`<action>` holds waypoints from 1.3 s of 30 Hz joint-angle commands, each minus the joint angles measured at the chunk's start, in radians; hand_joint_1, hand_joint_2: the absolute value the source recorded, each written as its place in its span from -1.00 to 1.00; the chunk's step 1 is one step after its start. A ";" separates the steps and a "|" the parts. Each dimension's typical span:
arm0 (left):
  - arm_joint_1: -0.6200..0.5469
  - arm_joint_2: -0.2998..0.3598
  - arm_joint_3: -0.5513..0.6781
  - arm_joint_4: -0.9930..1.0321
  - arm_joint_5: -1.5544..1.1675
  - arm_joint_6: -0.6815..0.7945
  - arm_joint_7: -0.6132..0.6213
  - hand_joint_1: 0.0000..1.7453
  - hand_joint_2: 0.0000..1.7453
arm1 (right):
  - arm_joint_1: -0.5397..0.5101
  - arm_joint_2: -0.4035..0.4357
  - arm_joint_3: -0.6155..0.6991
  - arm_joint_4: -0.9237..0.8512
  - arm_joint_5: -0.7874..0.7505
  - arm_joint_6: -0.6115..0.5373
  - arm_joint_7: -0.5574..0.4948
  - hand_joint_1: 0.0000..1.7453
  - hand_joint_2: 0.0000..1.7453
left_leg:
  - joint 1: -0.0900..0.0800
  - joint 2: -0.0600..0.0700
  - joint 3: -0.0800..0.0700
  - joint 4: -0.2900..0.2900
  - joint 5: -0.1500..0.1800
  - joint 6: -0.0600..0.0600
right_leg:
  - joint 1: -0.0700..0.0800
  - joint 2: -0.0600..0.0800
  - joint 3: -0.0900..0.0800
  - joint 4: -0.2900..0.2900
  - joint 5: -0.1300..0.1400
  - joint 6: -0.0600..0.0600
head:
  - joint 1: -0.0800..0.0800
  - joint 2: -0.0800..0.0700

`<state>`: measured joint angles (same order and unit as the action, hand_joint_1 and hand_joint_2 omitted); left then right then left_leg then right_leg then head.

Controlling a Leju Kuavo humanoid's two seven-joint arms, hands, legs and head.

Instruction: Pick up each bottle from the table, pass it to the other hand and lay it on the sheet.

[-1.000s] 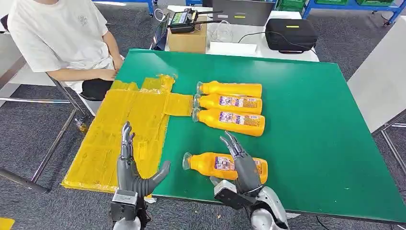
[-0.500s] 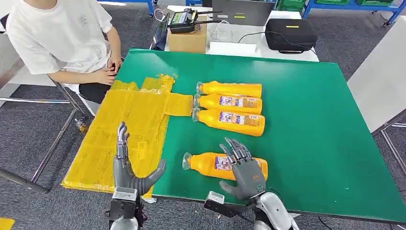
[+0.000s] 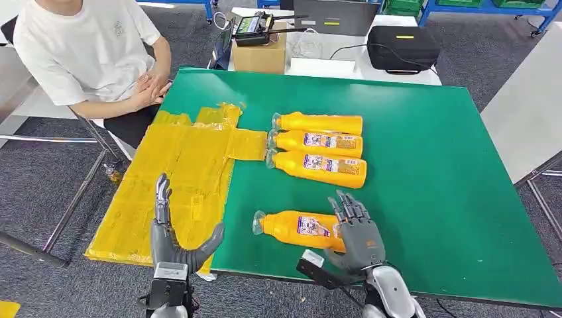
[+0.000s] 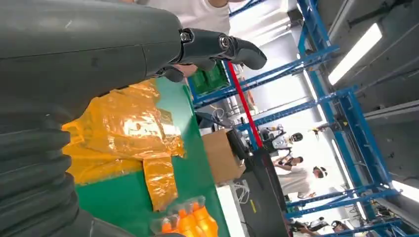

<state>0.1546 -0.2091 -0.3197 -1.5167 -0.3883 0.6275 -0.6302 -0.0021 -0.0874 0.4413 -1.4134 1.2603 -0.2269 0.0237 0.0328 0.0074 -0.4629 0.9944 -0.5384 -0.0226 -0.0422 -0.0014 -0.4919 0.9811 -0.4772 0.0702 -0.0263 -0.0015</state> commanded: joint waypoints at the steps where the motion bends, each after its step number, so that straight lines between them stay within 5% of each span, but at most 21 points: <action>1: -0.020 0.004 0.016 0.029 -0.008 -0.009 0.006 -1.00 1.00 | -0.051 0.000 -0.040 0.105 -0.036 0.029 -0.016 -1.00 1.00 | 0.000 0.000 0.001 -0.004 0.001 0.004 | 0.001 0.001 0.001 -0.004 0.002 -0.005 | 0.000 0.000; 9: -0.058 0.013 -0.019 0.064 -0.001 -0.028 0.024 -1.00 1.00 | -0.175 0.020 -0.032 0.314 -0.139 0.041 -0.089 -1.00 1.00 | 0.000 0.002 0.001 -0.001 0.000 0.002 | 0.001 0.002 0.000 -0.001 0.001 -0.003 | 0.000 0.000; 26: -0.107 -0.010 -0.035 0.127 0.015 -0.107 0.056 -1.00 1.00 | -0.361 -0.024 0.096 0.602 -0.191 0.289 0.026 -1.00 1.00 | 0.000 0.000 0.008 -0.003 0.003 0.003 | 0.002 0.001 0.005 -0.005 0.003 -0.003 | 0.000 0.000; 27: -0.126 -0.021 -0.039 0.155 0.016 -0.108 0.057 -1.00 1.00 | -0.358 -0.051 0.111 0.589 -0.201 0.301 0.018 -0.84 1.00 | 0.000 0.000 0.009 -0.002 0.002 0.003 | 0.001 0.001 0.006 -0.004 0.003 -0.003 | 0.001 0.000; 28: -0.137 -0.024 -0.041 0.171 0.017 -0.110 0.056 -1.00 1.00 | -0.359 -0.061 0.115 0.589 -0.223 0.316 0.001 1.00 1.00 | 0.000 -0.001 0.010 -0.001 0.001 0.002 | 0.000 0.000 0.008 -0.003 0.002 -0.002 | 0.000 0.000; 35: -0.137 -0.023 -0.040 0.171 0.017 -0.111 0.054 -1.00 1.00 | -0.373 -0.071 0.135 0.590 -0.244 0.341 -0.007 1.00 1.00 | 0.000 -0.001 0.005 -0.001 0.005 0.004 | 0.001 0.000 -0.003 -0.004 0.008 -0.003 | 0.000 0.000; 39: -0.145 -0.018 -0.044 0.176 0.026 -0.128 0.050 -1.00 1.00 | -0.379 -0.126 0.164 0.579 -0.340 0.405 -0.008 1.00 1.00 | 0.000 0.000 0.015 0.000 0.002 0.003 | 0.001 0.001 0.011 -0.002 0.005 -0.003 | 0.000 0.000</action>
<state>0.0590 -0.2434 -0.3521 -1.4218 -0.3757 0.5176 -0.5787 -0.3868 -0.1316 0.5272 -0.9327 1.0154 0.0946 0.0122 0.0328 0.0098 -0.4443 0.9942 -0.5379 -0.0211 -0.0420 0.0016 -0.4777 0.9795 -0.4730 0.0701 -0.0263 -0.0015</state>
